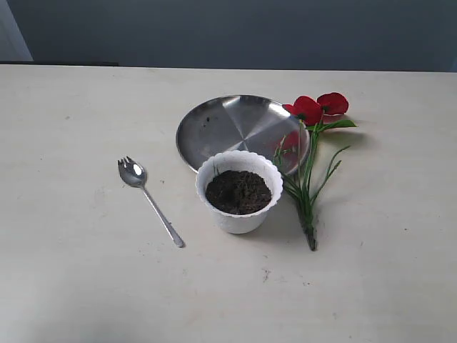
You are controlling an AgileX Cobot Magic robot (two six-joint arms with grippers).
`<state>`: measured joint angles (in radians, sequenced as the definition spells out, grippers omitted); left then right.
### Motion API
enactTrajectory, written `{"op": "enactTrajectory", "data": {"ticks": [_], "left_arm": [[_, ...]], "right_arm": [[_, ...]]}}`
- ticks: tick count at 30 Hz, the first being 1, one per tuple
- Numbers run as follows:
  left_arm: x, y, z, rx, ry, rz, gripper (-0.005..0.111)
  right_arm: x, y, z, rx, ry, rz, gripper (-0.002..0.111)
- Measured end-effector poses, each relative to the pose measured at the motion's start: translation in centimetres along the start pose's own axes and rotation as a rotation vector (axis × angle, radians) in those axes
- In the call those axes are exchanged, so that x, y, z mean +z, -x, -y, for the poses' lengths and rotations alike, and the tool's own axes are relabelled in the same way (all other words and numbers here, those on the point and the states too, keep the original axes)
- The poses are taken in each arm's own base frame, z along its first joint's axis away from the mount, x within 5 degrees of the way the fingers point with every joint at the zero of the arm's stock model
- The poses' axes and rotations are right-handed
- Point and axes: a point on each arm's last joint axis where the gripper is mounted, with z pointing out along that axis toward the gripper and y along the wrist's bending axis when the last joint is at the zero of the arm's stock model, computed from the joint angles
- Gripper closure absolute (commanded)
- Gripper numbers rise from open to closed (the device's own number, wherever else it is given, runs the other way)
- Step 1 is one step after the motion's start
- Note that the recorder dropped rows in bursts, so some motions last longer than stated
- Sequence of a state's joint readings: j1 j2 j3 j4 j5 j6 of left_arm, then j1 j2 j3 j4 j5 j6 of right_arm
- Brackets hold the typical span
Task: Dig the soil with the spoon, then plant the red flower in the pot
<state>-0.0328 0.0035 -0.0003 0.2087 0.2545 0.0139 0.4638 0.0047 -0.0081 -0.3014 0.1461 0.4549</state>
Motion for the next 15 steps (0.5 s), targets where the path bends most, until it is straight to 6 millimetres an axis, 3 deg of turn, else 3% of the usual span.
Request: {"op": "enactTrajectory", "data": {"ticks": [5, 15], "left_arm": [[0.0, 0.0, 0.0, 0.0, 0.0, 0.0, 0.106], [0.0, 0.0, 0.0, 0.0, 0.0, 0.0, 0.106]], "right_arm": [[0.0, 0.7, -0.3, -0.094, 0.027, 0.077, 0.109], [-1.0, 3.7, -1.8, 0.022, 0.214, 0.422, 0.109]]}}
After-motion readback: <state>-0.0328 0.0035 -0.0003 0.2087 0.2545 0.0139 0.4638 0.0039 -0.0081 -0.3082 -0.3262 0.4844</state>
